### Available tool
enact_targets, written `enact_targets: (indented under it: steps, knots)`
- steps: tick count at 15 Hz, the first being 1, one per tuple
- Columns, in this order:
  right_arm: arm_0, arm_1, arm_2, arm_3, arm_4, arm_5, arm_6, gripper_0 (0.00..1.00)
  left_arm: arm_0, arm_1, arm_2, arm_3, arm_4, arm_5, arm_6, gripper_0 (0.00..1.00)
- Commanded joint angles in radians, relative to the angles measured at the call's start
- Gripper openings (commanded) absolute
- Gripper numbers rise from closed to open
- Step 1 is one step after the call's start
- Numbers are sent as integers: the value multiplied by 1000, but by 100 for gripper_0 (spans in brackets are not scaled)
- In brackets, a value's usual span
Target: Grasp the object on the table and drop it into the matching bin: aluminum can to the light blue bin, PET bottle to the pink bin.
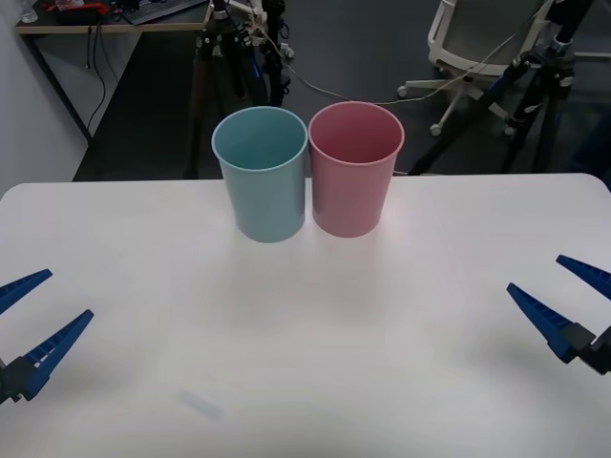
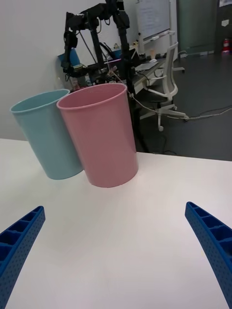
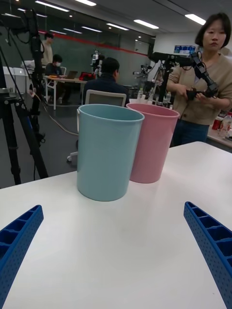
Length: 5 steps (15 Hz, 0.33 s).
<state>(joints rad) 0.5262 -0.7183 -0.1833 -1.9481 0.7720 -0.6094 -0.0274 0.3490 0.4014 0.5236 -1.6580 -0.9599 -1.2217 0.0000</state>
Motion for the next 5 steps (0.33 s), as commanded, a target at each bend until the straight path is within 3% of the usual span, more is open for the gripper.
enact_targets:
  steps: [1, 5]
  knots:
    - [0, 20, -7, -3, 23, -15, -20, 100, 0, 0, 0, 0, 0, 0, 0, 100]
    - [0, 20, -7, -3, 24, -26, -26, 100, 0, 0, 0, 0, 0, 0, 0, 100]
